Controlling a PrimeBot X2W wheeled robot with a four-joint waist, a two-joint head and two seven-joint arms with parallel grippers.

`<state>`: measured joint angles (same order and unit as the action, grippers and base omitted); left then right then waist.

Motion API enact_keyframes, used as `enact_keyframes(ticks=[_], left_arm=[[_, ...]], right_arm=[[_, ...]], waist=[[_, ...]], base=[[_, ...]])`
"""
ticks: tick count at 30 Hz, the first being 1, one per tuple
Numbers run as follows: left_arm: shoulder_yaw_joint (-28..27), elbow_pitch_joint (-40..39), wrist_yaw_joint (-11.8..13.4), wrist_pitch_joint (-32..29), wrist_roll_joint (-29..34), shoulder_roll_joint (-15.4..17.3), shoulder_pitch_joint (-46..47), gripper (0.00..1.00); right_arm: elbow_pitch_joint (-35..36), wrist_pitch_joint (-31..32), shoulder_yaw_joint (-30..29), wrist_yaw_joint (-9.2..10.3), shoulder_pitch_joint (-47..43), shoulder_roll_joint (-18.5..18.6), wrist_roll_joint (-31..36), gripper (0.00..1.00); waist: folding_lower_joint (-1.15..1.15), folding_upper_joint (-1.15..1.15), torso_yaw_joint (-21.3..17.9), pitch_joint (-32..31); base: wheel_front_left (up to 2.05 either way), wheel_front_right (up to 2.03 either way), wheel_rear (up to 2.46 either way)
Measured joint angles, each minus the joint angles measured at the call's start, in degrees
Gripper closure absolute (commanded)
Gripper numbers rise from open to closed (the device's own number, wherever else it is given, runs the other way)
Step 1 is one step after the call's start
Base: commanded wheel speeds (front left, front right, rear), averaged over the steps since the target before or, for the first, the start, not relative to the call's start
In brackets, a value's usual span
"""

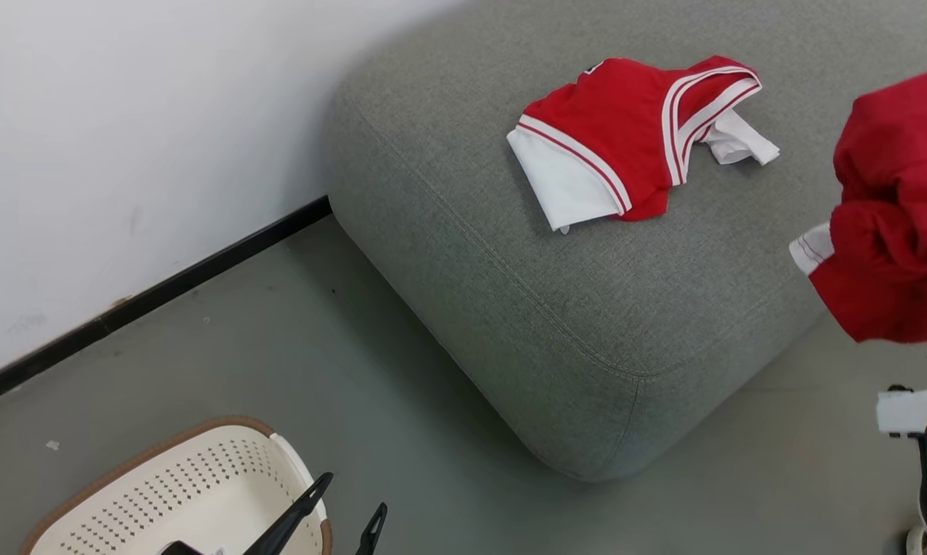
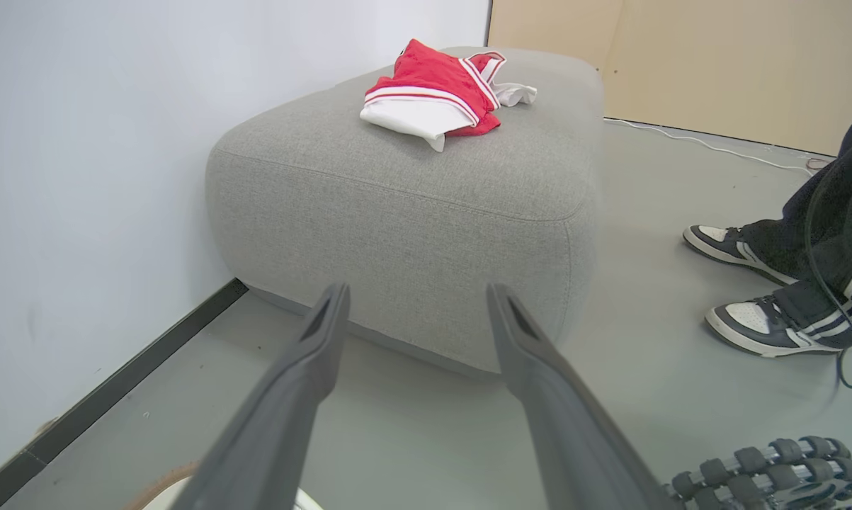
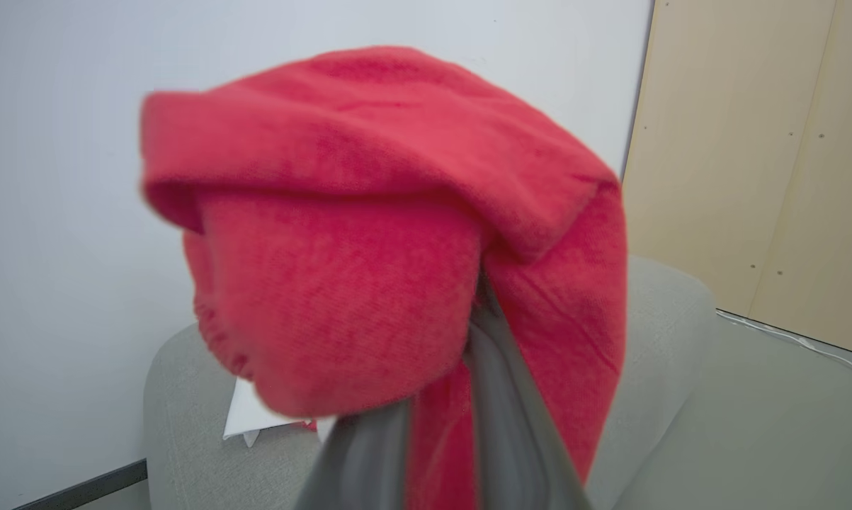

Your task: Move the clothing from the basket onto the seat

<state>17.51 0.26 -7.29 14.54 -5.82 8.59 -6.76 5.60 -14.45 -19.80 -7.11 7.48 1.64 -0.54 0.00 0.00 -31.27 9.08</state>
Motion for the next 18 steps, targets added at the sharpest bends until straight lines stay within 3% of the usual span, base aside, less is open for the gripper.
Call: enact_keyframes(ticks=[11,18], left_arm=[[-0.89,-2.22,0.0,0.0,0.91,3.94,-3.39,0.0],[-4.48,-4.01,0.0,0.0,0.82,5.95,-5.93,0.0]], right_arm=[[-4.61,0.31,0.6,0.0,6.96,0.16,0.44,1.0],[-7.69,1.42,1.76,0.0,13.47,0.87,0.56,1.0]], waist=[[0.0,0.0,-0.28,3.57],[0.0,0.0,-0.26,6.39]], base=[[0.0,0.0,0.0],[0.0,0.0,0.0]])
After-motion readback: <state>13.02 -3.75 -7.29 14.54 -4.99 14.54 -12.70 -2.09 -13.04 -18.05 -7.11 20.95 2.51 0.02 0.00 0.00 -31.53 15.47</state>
